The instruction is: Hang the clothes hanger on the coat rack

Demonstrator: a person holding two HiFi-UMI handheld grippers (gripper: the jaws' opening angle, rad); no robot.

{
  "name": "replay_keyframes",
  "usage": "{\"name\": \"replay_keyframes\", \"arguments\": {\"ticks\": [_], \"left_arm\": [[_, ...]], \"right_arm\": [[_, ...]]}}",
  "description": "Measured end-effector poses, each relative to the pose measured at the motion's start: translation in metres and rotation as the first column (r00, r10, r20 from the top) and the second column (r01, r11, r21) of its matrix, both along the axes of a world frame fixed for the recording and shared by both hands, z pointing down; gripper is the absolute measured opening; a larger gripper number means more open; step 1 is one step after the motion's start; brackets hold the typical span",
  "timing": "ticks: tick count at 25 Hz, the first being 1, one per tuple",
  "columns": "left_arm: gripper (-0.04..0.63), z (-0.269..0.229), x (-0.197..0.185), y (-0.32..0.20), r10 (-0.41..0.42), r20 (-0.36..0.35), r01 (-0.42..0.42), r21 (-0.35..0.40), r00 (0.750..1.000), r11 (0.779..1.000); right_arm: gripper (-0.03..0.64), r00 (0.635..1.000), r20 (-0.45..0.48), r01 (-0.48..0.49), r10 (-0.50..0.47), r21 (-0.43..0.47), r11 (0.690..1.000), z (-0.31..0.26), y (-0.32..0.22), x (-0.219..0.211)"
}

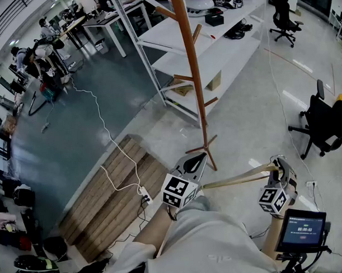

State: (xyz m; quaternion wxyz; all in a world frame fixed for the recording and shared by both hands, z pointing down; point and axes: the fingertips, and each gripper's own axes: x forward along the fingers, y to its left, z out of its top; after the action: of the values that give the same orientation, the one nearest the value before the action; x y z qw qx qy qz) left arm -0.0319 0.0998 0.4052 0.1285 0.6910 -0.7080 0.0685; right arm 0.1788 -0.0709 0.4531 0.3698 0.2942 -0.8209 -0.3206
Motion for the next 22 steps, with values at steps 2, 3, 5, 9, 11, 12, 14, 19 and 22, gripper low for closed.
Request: {"name": "replay_keyframes", "arguments": {"ticks": [2,3,5,9,11,12,14,19,22], "left_arm": [[0.008,-0.008,-0.026,-0.014,0.016,0.014,-0.016,0.006,1.0,1.0],[0.008,-0.012,-0.039,-0.021,0.022,0.021,-0.022,0.009,1.0,1.0],[0.008,-0.018,-0.065,-0.036,0.024,0.03,-0.025,0.013,0.999,1.0],[0.006,-0.021,-0.096,-0.058,0.008,0.032,-0.008,0.013,0.999,1.0],[0.006,-0.02,-0.103,-0.066,-0.008,0.031,0.008,0.006,0.999,1.0],[0.006,-0.02,-0.107,-0.069,-0.02,0.027,0.02,0.002,0.999,1.0],[0.008,-0.02,-0.113,-0.074,-0.046,0.018,0.046,-0.001,0.999,0.999],[0.006,-0.017,-0.116,-0.088,-0.089,0.012,0.089,-0.008,0.996,0.996],[0.008,-0.012,-0.116,-0.093,-0.108,0.007,0.108,-0.016,0.994,0.994]], "right_arm": [[0.058,1.0,0.02,-0.011,0.011,0.003,1.0,-0.005,-0.011,-0.027],[0.058,0.999,0.029,-0.017,0.017,0.004,1.0,-0.007,-0.018,-0.041],[0.058,0.999,0.038,-0.021,0.021,-0.001,1.0,-0.01,-0.033,-0.068],[0.058,1.0,0.025,0.018,-0.018,-0.002,1.0,-0.013,-0.058,-0.113],[0.06,0.999,0.019,0.047,-0.046,-0.005,0.999,-0.015,-0.069,-0.13],[0.058,0.998,0.017,0.062,-0.062,-0.009,0.998,-0.015,-0.074,-0.138],[0.058,0.995,0.016,0.095,-0.095,-0.014,0.995,-0.015,-0.084,-0.151],[0.058,0.988,0.015,0.152,-0.152,-0.035,0.988,-0.008,-0.107,-0.172],[0.058,0.983,0.008,0.182,-0.182,-0.046,0.982,-0.002,-0.114,-0.181]]}}
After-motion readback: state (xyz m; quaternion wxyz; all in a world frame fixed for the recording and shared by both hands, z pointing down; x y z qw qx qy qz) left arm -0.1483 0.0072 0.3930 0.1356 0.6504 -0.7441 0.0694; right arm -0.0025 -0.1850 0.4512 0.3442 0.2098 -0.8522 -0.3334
